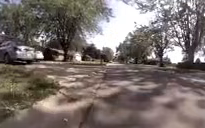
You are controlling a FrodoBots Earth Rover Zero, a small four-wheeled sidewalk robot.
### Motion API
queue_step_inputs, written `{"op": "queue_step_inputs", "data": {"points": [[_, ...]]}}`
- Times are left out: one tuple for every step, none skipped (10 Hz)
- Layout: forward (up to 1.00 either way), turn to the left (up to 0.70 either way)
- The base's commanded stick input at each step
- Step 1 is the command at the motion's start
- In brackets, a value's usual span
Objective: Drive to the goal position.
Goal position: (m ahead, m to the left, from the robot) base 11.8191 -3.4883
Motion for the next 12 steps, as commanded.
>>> {"op": "queue_step_inputs", "data": {"points": [[1.00,0.00],[1.00,0.00],[1.00,0.00],[1.00,0.00],[1.00,0.00],[1.00,0.00],[1.00,0.00],[1.00,0.00],[1.00,0.00],[1.00,0.00],[1.00,0.00],[1.00,0.00]]}}
